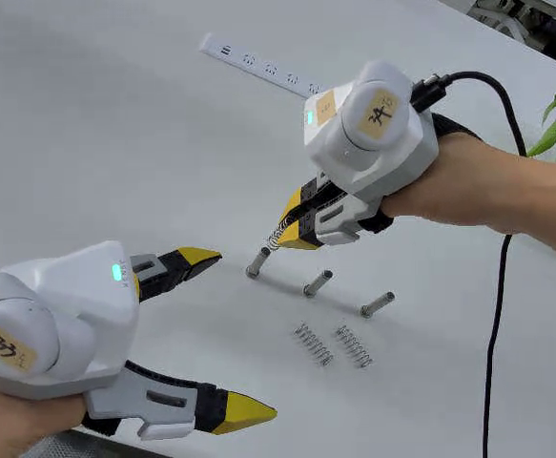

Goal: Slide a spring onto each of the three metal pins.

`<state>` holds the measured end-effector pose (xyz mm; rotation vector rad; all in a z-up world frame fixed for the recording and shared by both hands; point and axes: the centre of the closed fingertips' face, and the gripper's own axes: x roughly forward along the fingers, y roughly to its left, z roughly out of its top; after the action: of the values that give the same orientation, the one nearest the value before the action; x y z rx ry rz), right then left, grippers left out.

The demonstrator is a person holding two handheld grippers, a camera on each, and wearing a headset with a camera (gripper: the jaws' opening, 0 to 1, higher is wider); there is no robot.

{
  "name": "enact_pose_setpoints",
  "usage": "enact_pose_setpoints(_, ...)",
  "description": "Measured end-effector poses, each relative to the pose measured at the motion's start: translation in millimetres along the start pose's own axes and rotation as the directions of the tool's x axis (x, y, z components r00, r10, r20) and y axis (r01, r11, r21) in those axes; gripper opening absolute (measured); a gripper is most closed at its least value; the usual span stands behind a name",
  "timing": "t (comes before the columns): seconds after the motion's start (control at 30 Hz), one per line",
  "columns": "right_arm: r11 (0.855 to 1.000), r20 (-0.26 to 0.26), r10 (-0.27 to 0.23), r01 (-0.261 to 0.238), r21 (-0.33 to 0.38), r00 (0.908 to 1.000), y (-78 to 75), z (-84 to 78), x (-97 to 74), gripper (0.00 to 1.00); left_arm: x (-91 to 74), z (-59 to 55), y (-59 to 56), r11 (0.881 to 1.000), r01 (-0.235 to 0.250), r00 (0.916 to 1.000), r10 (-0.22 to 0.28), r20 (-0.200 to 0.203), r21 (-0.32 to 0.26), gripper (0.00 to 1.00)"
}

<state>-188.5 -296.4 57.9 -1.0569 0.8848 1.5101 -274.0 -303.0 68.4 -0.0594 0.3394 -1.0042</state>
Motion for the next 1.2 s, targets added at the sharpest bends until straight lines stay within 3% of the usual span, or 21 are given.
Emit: enact_pose_setpoints(1.2,1.0,-0.016,0.029,-0.029,0.002,0.9995,-11.1,-5.0,17.0,0.07,-0.8,4.2,3.8,1.0,0.006,1.0,-0.006,0.007,-0.017,0.92)
